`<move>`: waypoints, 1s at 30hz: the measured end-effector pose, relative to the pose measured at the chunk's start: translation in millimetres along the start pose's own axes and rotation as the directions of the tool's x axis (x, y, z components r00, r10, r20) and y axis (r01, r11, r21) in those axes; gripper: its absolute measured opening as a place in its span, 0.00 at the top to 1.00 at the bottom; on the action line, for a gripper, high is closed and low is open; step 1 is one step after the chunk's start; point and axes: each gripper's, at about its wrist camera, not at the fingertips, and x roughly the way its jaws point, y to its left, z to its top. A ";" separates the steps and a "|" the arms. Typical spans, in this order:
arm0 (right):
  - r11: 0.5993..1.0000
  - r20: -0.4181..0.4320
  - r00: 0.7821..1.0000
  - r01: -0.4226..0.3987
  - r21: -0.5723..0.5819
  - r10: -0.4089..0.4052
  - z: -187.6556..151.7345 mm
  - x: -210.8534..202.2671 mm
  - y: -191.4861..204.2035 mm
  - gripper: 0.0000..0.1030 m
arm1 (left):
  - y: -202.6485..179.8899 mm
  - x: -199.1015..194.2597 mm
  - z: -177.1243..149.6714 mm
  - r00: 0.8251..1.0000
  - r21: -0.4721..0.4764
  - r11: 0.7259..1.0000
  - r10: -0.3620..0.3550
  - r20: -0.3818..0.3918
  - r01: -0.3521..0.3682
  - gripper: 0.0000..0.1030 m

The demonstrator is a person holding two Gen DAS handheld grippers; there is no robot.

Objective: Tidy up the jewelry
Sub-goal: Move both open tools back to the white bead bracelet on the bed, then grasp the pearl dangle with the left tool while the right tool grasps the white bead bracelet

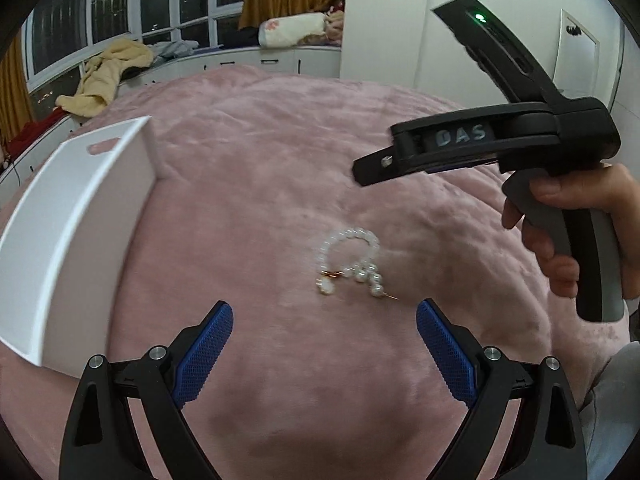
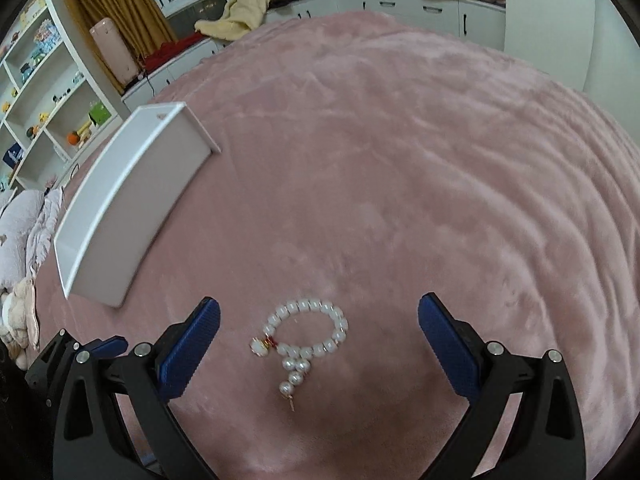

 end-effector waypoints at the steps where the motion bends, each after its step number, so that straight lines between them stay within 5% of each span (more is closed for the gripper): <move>1: 1.000 -0.003 1.000 0.000 -0.003 0.000 -1.8 2.6 0.1 0.06 | -3.7 4.1 0.1 1.000 0.001 1.000 -0.006 -0.003 0.006 0.09; 8: 0.998 -0.043 0.998 -0.042 0.046 0.044 -7.0 25.8 -13.8 0.18 | -27.8 38.8 -2.3 0.997 -0.010 0.998 -0.070 -0.044 0.070 0.09; 18: 0.999 -0.091 0.994 -0.053 0.006 0.053 -16.3 60.6 -24.0 0.36 | -43.8 99.9 2.5 0.990 -0.060 0.996 -0.077 -0.115 0.071 0.35; 20: 0.999 -0.098 0.994 -0.052 -0.013 0.050 -16.4 64.1 -23.8 0.55 | -46.4 102.2 1.3 0.992 -0.052 0.997 -0.063 -0.109 0.058 0.38; 24: 0.997 -0.129 0.990 -0.067 -0.046 0.061 -17.6 71.1 -22.5 0.85 | -47.1 101.8 1.3 0.991 -0.055 0.996 -0.078 -0.109 0.073 0.61; 25: 0.997 -0.129 0.990 -0.067 -0.049 0.060 -17.2 71.7 -22.3 0.87 | -47.5 101.4 1.4 0.991 -0.050 0.996 -0.078 -0.111 0.073 0.69; 30: 0.996 -0.110 0.992 -0.065 -0.055 0.058 -14.3 66.9 -23.8 0.89 | -50.3 100.2 0.8 0.990 -0.020 0.998 -0.065 -0.121 0.063 0.75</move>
